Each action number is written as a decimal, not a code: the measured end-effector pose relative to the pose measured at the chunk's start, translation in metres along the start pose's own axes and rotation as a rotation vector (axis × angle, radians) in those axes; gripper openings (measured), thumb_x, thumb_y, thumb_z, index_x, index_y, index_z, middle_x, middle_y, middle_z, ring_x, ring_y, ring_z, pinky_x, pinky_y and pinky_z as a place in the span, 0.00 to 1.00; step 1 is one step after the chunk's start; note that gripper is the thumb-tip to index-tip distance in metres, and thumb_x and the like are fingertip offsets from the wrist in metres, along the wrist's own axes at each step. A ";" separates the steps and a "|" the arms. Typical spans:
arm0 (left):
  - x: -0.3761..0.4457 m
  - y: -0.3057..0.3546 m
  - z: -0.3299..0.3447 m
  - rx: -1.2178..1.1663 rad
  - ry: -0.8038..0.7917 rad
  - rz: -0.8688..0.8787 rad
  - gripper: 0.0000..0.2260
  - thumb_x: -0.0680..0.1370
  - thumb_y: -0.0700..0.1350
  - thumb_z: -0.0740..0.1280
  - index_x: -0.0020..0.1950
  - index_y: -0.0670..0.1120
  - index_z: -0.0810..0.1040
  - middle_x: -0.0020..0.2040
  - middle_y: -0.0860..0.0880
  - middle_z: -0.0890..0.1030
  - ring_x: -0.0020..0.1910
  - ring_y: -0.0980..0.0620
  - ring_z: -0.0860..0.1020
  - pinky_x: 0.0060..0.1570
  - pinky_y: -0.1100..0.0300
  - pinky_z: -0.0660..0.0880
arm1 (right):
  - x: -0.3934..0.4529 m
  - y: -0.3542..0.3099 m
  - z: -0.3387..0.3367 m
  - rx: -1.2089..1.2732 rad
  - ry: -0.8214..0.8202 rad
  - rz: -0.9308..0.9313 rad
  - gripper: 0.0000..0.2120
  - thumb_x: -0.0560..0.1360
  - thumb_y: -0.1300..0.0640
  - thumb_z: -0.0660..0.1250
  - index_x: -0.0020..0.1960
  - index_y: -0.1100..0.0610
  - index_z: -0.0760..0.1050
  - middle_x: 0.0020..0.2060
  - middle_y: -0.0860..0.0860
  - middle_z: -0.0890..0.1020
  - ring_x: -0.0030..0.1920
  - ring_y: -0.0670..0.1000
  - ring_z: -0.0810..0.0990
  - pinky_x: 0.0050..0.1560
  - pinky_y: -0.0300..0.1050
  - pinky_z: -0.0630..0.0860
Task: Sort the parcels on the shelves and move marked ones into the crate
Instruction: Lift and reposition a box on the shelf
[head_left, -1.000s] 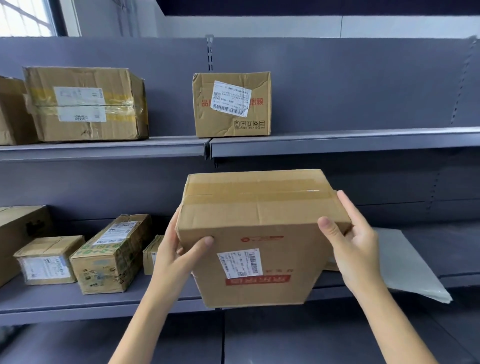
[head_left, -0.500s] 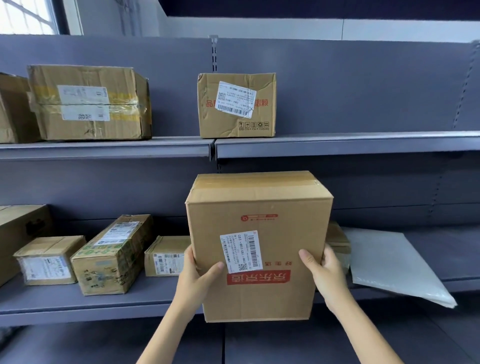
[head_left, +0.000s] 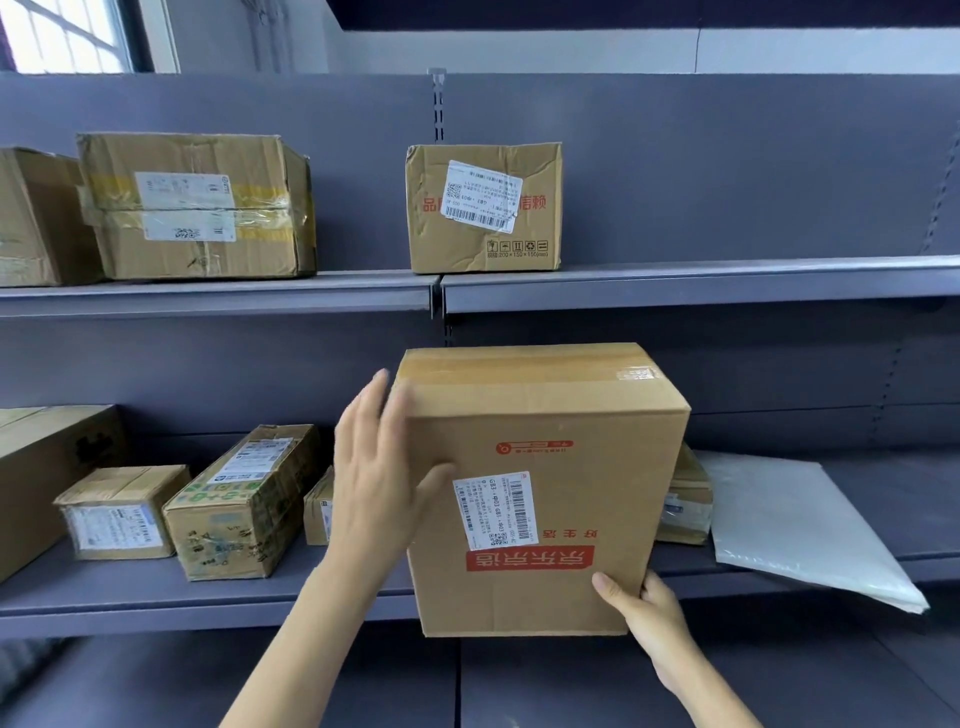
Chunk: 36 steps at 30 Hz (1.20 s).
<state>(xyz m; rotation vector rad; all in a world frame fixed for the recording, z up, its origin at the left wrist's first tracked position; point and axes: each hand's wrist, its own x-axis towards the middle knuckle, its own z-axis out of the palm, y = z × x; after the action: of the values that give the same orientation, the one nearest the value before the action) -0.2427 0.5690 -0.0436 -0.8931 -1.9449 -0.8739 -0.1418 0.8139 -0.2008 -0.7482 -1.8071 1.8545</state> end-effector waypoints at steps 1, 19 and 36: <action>0.009 0.008 -0.003 0.083 -0.010 0.125 0.37 0.64 0.42 0.78 0.69 0.41 0.65 0.69 0.38 0.69 0.68 0.41 0.63 0.65 0.47 0.61 | 0.000 0.002 0.001 0.006 -0.001 0.018 0.18 0.68 0.54 0.74 0.56 0.57 0.76 0.49 0.51 0.83 0.51 0.51 0.79 0.54 0.47 0.72; 0.018 -0.014 -0.023 0.342 -0.139 0.131 0.28 0.69 0.45 0.75 0.66 0.40 0.72 0.64 0.41 0.75 0.62 0.37 0.73 0.62 0.39 0.64 | -0.001 0.021 0.006 0.945 -0.072 0.274 0.09 0.77 0.70 0.56 0.48 0.62 0.73 0.49 0.59 0.80 0.57 0.57 0.75 0.69 0.56 0.65; 0.008 0.005 -0.024 0.283 -0.058 0.092 0.24 0.70 0.44 0.73 0.65 0.43 0.73 0.58 0.40 0.75 0.54 0.35 0.72 0.53 0.40 0.69 | -0.026 0.021 -0.010 1.036 0.034 0.198 0.09 0.78 0.67 0.56 0.48 0.60 0.74 0.46 0.55 0.82 0.54 0.52 0.78 0.67 0.53 0.65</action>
<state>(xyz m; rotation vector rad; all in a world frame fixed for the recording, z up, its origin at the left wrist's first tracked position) -0.2330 0.5537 -0.0253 -0.8391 -1.9980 -0.5084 -0.1147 0.8033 -0.2194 -0.5301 -0.5492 2.4753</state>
